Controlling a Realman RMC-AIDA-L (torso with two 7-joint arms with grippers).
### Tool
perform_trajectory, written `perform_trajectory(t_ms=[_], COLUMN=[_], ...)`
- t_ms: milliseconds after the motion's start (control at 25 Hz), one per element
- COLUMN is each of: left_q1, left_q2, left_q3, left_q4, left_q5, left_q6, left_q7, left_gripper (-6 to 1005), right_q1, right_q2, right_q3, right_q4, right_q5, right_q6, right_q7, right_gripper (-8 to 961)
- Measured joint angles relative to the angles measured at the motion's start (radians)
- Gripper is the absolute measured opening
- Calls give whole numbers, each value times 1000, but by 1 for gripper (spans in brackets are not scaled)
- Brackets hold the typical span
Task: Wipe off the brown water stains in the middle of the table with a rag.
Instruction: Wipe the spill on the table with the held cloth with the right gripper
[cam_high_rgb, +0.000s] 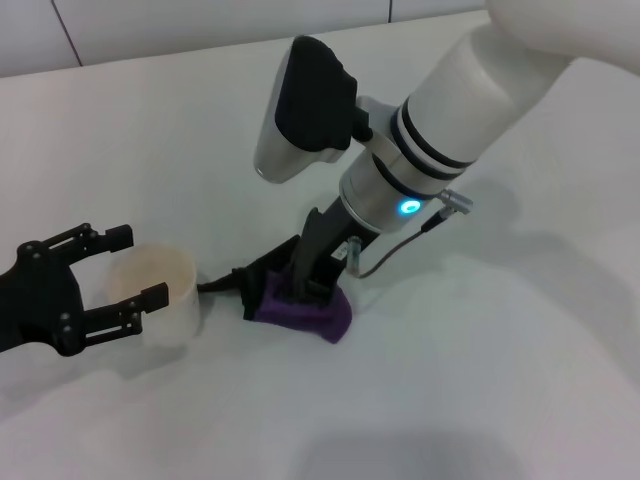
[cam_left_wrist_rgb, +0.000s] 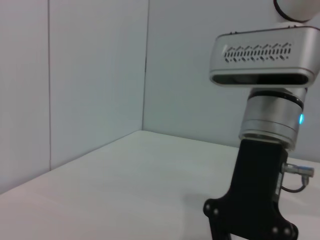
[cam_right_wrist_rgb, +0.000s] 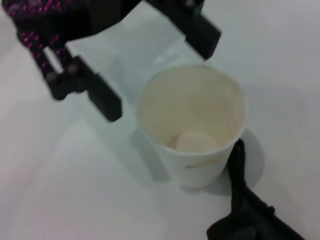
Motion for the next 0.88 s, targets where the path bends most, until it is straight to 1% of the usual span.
perform_trajectory(t_ms=[120,240,320,480,520,680,880], left_q1=[0,0,0,0,3,6,8], left_q2=[1,2,3,5,6,9,9], left_q3=[0,-1,-1,-1,-1,-13,-26], left_q4=[1,1,1,1,2,2,2], left_q5=[0,-1,-1,-1,-2,1,6], left_q6=[1,1,1,0,0,0,-1], left_q7=[0,0,0,0,0,0,0], left_gripper=[817,817,817,817,817,817,818], right_q1=[-4,-12,-35,-82,-95,-112,-160], right_q2=[2,0,-4,-3,-6,-10,-11], right_q3=[-1,1,22,81,103,139,190], right_q4=[-3,-10,-38,-94,-110,-124,-190], right_q5=[0,0,-13,-77,-89,-99,-147], right_q6=[-12,-7,-3,-11,-20,-45,-93], right_q7=[1,8,10,14,18,14,7], right_gripper=[150,151,152,154,154,156,158])
